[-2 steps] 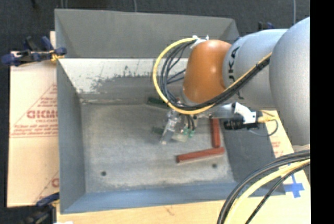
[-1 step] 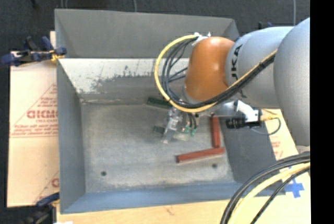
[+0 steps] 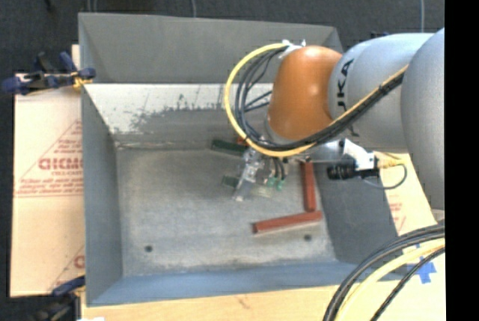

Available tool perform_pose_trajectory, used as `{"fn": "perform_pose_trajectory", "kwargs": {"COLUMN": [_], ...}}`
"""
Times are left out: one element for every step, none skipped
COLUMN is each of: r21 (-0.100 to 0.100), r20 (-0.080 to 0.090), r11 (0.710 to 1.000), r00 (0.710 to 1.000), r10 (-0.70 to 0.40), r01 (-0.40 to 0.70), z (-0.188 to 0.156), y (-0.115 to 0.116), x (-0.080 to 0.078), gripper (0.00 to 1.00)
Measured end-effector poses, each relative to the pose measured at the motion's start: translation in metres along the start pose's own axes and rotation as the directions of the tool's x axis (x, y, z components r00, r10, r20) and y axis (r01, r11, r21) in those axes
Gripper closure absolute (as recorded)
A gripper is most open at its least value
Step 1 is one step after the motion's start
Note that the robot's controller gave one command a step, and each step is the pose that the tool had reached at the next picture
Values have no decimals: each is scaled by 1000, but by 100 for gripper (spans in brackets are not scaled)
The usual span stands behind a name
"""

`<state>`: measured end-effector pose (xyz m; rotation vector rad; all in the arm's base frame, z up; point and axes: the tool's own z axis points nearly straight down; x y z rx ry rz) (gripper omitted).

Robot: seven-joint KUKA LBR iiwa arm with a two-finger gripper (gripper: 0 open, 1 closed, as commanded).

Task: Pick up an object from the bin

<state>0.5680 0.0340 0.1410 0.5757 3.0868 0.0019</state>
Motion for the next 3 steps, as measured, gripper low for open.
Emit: {"fn": "perform_pose_trajectory", "kwargs": {"r21": [-2, 1, 1], "r20": [4, -2, -1], "r11": [1000, 1000, 1000], "r00": [1000, 1000, 1000], "r10": [0, 0, -1], "r01": [0, 0, 1], "z": [-8, -16, -31], "y": [0, 0, -1], "x": [-1, 0, 0], "gripper": [100, 100, 100]}}
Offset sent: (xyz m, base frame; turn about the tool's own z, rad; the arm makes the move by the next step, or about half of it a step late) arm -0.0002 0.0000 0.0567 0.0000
